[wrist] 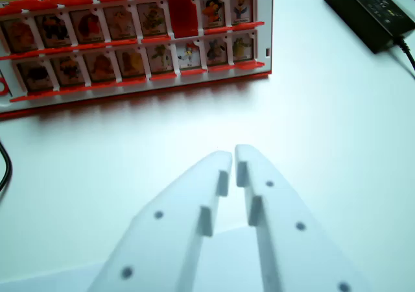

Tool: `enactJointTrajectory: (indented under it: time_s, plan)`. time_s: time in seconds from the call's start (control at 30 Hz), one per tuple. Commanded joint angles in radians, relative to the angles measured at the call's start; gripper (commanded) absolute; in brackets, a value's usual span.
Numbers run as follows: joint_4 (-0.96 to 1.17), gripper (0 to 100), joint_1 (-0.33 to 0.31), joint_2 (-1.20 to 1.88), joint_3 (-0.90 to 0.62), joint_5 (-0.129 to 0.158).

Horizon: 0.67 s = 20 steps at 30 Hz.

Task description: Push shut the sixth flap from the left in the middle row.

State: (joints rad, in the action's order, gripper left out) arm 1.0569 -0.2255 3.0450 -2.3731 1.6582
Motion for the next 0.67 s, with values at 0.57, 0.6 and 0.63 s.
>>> enactJointTrajectory:
  time_s: [0.57,0.6,0.63]
  plan:
    - [0.129,0,0.236,0.225,0.072,-0.051]
    - [0.123,0,0.230,0.225,0.066,-0.049]
    - [0.117,0,0.224,0.225,0.060,-0.048]
